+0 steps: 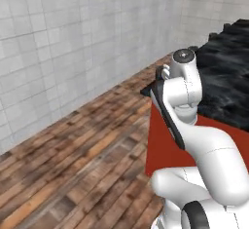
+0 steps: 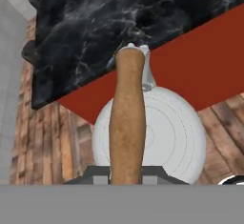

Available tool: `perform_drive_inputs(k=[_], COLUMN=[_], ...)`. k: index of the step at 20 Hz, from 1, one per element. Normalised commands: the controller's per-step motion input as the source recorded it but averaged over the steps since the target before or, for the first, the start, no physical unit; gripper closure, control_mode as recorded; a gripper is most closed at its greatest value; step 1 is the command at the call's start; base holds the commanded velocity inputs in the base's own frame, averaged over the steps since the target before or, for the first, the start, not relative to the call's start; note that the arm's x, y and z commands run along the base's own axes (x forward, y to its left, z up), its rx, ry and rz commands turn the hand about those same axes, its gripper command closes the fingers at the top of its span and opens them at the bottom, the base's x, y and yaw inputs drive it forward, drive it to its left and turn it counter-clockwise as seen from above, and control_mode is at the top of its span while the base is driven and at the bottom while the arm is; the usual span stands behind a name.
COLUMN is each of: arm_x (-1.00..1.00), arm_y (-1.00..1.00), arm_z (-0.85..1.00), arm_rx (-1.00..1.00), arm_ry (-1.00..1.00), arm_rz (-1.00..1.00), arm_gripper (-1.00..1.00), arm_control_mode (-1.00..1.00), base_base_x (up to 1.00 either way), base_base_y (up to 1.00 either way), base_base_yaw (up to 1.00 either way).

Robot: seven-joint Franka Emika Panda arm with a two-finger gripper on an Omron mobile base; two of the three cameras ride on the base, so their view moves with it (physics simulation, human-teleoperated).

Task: The kettle is done boiling. Turn off the stove, then wait for 300 timesteps before moving the kettle to the dining table.

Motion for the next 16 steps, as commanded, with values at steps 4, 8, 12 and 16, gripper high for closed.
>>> perform_drive_inputs(k=[4, 8, 12, 16], arm_x=[0.0, 0.0, 0.0, 0.0], arm_y=[0.0, 0.0, 0.0, 0.0], arm_z=[0.0, 0.0, 0.0, 0.0], arm_rx=[0.0, 0.0, 0.0, 0.0], arm_ry=[0.0, 0.0, 0.0, 0.0], arm_rz=[0.0, 0.0, 0.0, 0.0], arm_gripper=[1.0, 1.0, 1.0, 1.0], arm_control_mode=[1.0, 1.0, 1.0, 1.0], base_base_x=[0.71, 0.73, 0.78, 0.84], base_base_y=[0.68, 0.61, 0.5, 0.28], base_base_yaw=[-0.38, -0.38, -0.39, -0.36])
